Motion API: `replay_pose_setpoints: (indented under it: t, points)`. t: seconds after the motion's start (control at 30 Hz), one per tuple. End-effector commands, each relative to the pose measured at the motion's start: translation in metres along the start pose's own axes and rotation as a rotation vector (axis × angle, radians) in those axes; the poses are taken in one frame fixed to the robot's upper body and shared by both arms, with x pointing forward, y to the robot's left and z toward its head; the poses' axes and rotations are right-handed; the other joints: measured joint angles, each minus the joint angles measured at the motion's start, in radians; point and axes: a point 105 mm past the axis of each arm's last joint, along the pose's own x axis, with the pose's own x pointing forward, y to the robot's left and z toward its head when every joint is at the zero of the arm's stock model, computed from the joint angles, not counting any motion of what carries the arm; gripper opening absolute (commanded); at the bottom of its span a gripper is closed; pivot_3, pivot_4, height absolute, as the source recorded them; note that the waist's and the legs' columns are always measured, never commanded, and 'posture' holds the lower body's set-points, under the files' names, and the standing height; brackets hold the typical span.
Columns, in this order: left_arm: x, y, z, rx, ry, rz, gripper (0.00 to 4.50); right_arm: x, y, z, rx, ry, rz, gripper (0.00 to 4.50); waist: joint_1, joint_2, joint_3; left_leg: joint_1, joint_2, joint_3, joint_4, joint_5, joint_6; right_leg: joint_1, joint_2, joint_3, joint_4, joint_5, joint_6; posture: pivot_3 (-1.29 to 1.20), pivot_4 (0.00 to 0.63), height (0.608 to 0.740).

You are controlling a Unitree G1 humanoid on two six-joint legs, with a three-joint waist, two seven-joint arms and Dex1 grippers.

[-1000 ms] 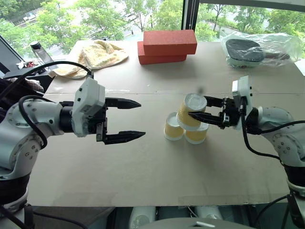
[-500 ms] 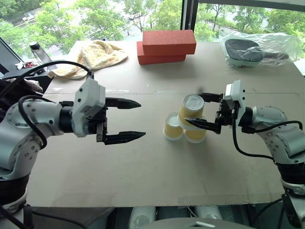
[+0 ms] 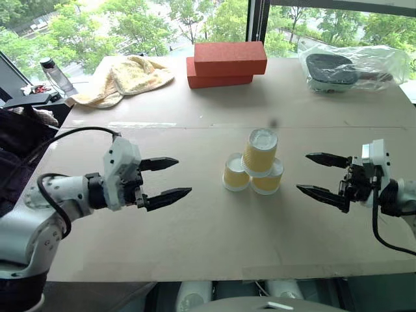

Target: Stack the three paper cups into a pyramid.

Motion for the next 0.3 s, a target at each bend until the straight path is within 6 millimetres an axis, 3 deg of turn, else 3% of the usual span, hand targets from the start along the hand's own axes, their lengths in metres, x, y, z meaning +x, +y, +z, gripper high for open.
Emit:
replay_pose_setpoints:
  t: [0.03,0.1,0.2,0.3]
  points:
    - [0.010,0.006,-0.029,0.000,-0.056,0.212,4.50,-0.029,-0.018,-0.040,-0.029,0.009,-0.165,4.47,0.002,-0.002,-0.002,0.000,0.000,0.000,0.000,0.000,0.000,0.001,0.000,0.000,-0.001,0.000,0.000,0.00,0.150,0.730]
    - [0.013,0.005,-0.051,0.021,-0.004,0.271,4.50,-0.036,-0.023,-0.059,-0.047,0.015,-0.201,4.47,0.000,-0.003,-0.002,0.000,-0.001,0.001,0.001,0.000,0.000,0.001,0.000,0.001,-0.001,0.000,0.000,0.00,0.150,0.730]
    - [0.014,-0.004,-0.078,0.055,0.088,0.264,4.50,-0.037,-0.030,-0.072,-0.066,-0.003,-0.217,4.47,-0.004,-0.003,-0.002,0.000,-0.002,0.002,0.001,0.000,0.000,0.000,0.000,0.003,0.000,0.000,0.000,0.00,0.150,0.730]
    - [0.017,-0.010,-0.089,0.045,0.112,0.251,4.50,-0.034,-0.037,-0.079,-0.065,-0.016,-0.239,4.47,-0.005,-0.002,-0.003,0.002,-0.001,0.002,0.001,0.000,0.000,0.000,0.001,0.004,0.001,0.000,0.000,0.00,0.150,0.730]
